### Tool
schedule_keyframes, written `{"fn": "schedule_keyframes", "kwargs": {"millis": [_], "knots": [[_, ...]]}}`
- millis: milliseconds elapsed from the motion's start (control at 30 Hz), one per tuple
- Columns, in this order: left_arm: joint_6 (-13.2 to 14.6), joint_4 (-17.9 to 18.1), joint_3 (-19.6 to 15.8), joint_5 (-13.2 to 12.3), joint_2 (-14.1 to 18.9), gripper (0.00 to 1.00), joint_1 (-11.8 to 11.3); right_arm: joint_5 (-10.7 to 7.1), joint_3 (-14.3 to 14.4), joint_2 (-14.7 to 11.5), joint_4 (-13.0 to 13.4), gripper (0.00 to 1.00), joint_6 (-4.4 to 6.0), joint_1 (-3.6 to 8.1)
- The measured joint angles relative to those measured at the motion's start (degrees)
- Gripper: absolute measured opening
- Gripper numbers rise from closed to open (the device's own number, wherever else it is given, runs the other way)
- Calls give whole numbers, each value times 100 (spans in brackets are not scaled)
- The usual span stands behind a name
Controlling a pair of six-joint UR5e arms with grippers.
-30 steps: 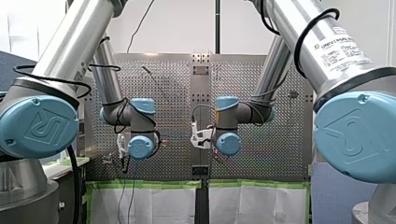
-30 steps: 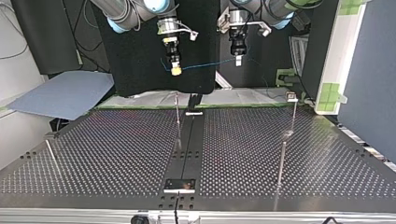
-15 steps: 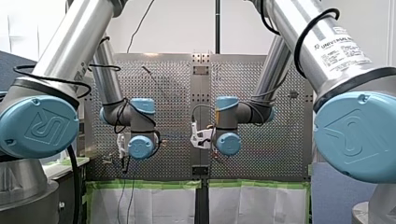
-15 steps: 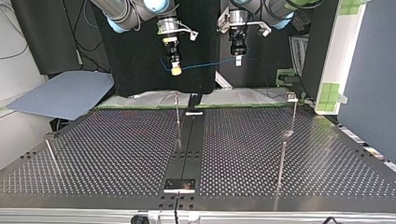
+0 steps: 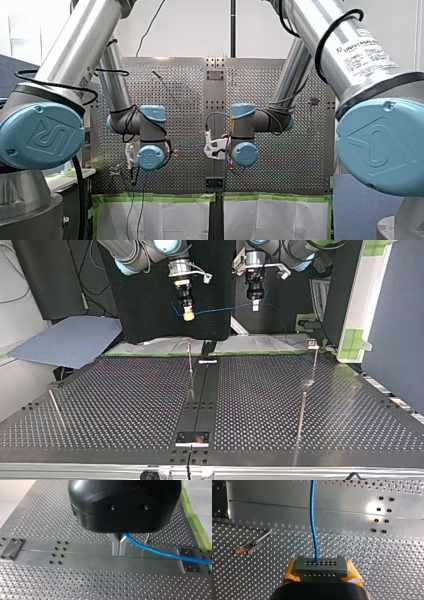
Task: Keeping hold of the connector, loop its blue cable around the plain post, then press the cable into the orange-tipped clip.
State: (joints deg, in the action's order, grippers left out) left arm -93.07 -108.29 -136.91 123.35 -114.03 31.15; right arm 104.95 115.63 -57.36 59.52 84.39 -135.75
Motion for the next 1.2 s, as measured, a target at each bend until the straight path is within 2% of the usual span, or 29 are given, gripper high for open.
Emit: {"fn": "schedule_keyframes", "kwargs": {"millis": [467,567,800,1200], "knots": [[0,0,0,0,1,0,-1,0,0,0,0,0,0,0],[-35,19,-48,-30,-13,0,-21,20,-8,37,-37,0,32,16],[-76,34,-322,-60,-23,0,-34,42,-16,293,-358,0,92,33],[-79,35,-368,-61,-25,0,-36,44,-17,333,-1060,0,96,35]]}}
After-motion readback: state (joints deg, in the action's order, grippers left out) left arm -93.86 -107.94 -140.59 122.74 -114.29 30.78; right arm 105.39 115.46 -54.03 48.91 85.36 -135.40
